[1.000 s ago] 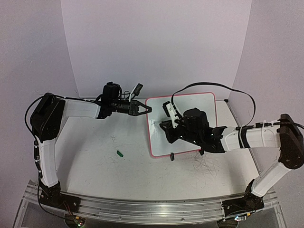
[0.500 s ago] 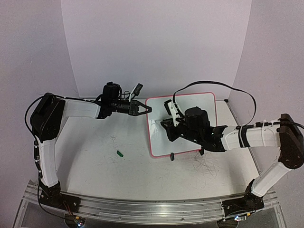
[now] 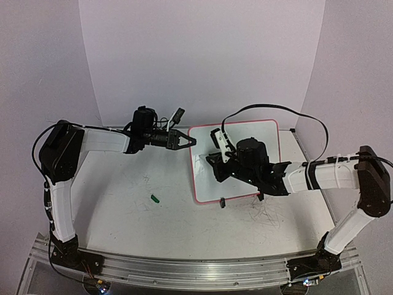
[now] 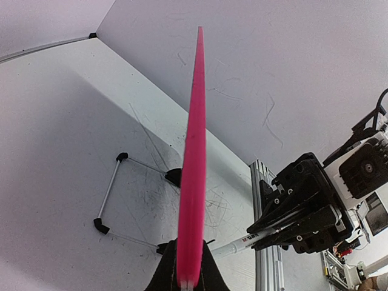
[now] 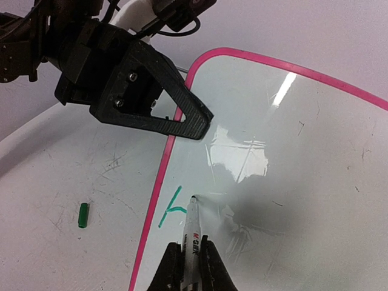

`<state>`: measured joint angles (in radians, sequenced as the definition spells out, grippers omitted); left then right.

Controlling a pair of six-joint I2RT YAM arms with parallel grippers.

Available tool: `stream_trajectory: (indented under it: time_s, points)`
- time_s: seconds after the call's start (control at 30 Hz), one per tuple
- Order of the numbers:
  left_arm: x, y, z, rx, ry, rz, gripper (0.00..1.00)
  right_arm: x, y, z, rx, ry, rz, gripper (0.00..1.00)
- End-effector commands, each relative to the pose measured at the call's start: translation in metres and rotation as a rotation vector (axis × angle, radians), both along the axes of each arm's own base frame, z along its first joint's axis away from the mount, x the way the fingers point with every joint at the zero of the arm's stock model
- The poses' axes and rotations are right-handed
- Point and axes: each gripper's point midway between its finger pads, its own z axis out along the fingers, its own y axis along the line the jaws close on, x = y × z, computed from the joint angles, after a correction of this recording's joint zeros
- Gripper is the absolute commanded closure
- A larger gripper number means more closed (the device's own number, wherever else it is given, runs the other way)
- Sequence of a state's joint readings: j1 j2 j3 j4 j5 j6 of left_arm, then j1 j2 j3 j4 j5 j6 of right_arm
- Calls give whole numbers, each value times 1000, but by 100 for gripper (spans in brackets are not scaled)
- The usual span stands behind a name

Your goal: Write a sentence on the whiteboard

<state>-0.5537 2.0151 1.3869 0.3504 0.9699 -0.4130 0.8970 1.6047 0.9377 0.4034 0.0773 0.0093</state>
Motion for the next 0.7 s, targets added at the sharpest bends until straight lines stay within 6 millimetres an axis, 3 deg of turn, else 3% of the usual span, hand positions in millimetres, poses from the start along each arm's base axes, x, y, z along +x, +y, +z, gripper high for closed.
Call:
stream_trajectory:
  time_s: [0.0,0.67]
  points:
    - [-5,-7,2,-5,-8,-14,100,11,5,23,60,-40,-30,100]
    - [-6,-8,1,-4,-3,-16,100,11,0,12,43,-17,-50,100]
